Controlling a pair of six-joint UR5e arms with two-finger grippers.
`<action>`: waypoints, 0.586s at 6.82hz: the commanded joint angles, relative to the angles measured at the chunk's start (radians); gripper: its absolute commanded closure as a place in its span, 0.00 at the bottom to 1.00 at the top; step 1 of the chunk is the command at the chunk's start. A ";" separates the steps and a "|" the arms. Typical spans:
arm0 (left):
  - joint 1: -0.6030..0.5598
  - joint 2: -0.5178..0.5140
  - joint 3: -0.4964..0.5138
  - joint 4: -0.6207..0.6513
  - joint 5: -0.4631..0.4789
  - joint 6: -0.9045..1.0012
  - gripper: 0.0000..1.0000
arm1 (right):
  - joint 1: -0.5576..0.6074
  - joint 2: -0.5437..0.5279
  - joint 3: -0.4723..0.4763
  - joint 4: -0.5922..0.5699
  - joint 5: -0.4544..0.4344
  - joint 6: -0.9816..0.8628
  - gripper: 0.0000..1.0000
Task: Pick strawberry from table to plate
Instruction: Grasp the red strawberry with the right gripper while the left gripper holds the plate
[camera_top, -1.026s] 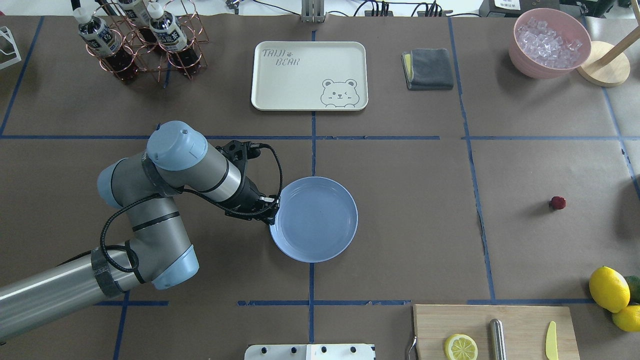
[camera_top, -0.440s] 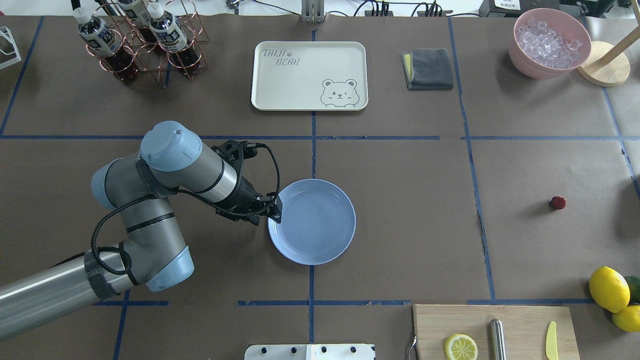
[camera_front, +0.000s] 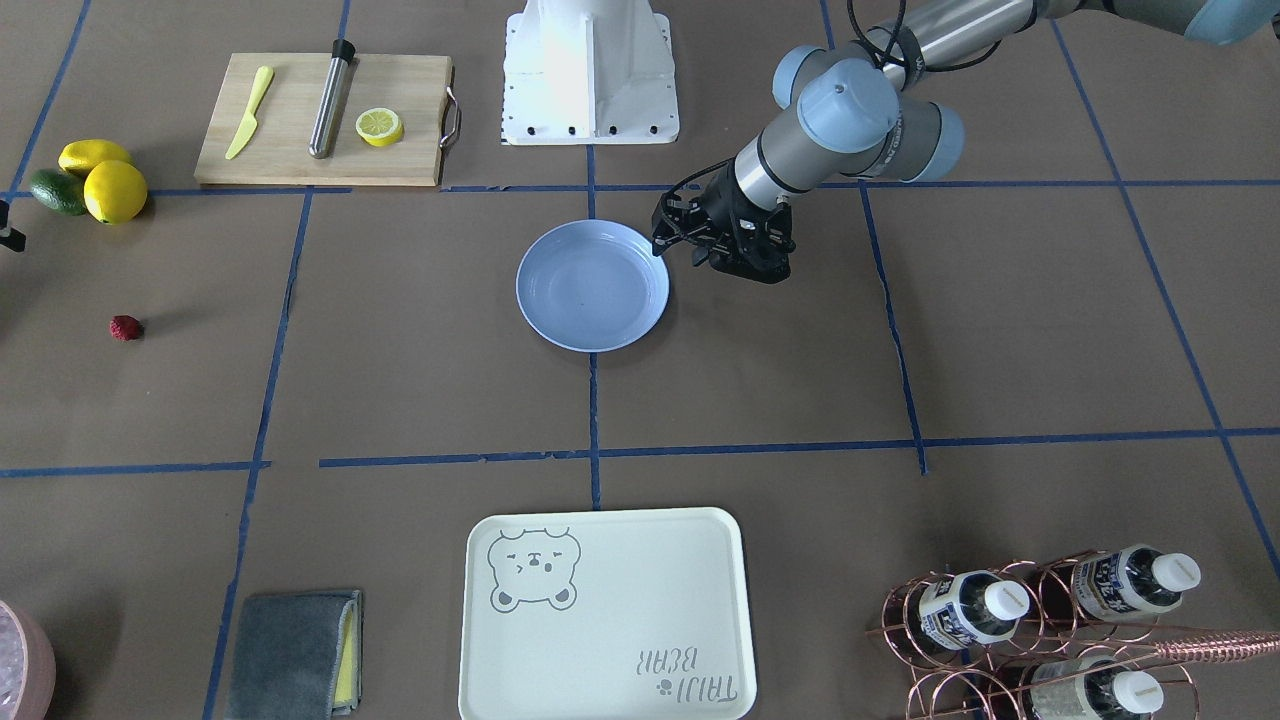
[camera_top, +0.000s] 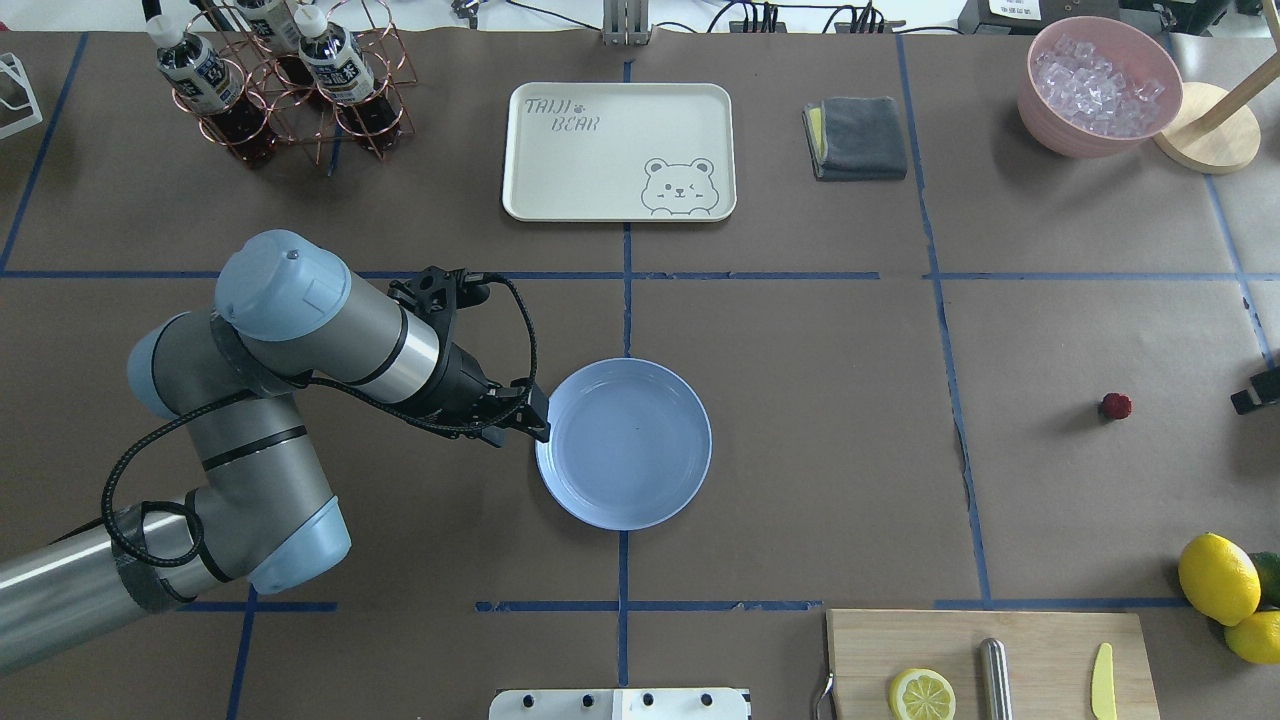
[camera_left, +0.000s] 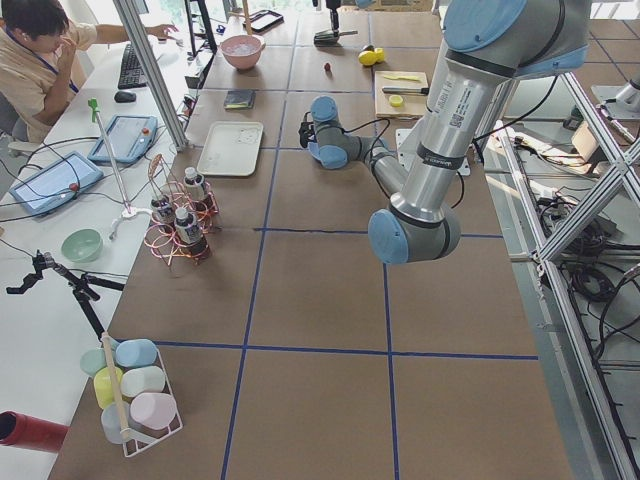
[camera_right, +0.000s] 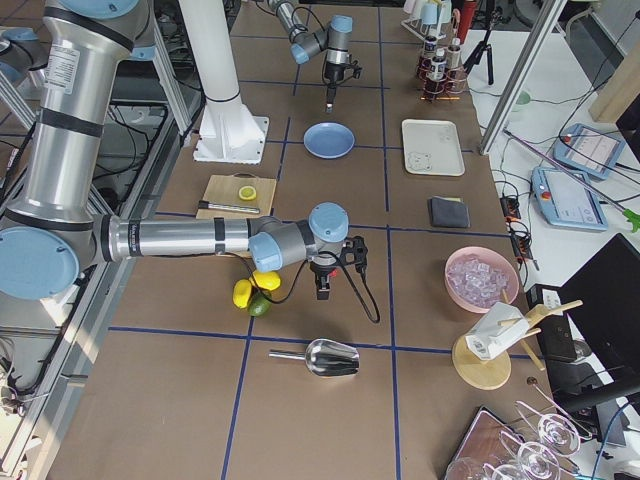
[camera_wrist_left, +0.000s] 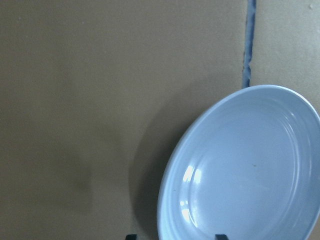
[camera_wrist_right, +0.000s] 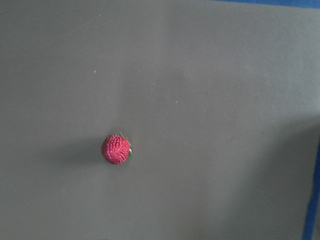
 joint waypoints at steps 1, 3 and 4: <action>-0.001 0.005 -0.008 0.000 0.001 -0.001 0.36 | -0.132 0.077 -0.134 0.264 -0.096 0.295 0.00; 0.000 0.004 -0.008 -0.001 0.001 -0.002 0.35 | -0.162 0.102 -0.143 0.304 -0.129 0.405 0.00; 0.000 0.004 -0.009 -0.001 0.003 -0.012 0.35 | -0.188 0.102 -0.149 0.306 -0.164 0.405 0.00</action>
